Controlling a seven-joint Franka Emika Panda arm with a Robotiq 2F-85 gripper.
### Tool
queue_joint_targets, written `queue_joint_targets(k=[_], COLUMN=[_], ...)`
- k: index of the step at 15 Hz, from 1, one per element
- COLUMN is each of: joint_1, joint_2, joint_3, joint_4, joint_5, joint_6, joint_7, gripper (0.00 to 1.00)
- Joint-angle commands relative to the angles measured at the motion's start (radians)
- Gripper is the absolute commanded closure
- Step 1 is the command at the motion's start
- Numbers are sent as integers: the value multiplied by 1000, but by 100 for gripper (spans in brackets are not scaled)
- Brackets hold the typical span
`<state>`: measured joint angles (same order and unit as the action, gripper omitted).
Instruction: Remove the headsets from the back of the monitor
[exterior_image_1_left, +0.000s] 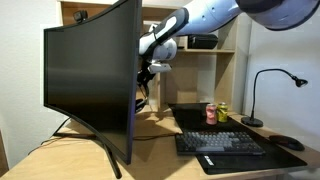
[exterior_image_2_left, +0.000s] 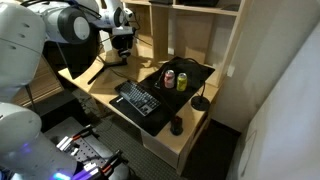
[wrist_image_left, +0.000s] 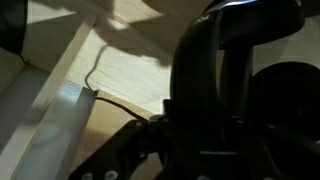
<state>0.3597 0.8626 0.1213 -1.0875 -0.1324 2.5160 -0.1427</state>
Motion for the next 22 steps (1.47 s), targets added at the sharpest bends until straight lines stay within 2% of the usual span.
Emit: queue_joint_targets(k=[1,3,8,12,16,19,22], joint_1=[-4,-17,-29,-4,23,37,11], joint_2=[16,8,-51,-123,-178,-234,-298], joint_3=[6,29,41,-7,-92,-171,-178], joint_4=[35,25,-18,-62,-80,-115,-161], joint_5=[9,27,22,-43,-127,-183,-159], joint_6=[-28,-26,45,126,204,191,178], joint_7=[-8,-29,-29,4,81,159,180], gripper=[88,97,95,95,95,95,95])
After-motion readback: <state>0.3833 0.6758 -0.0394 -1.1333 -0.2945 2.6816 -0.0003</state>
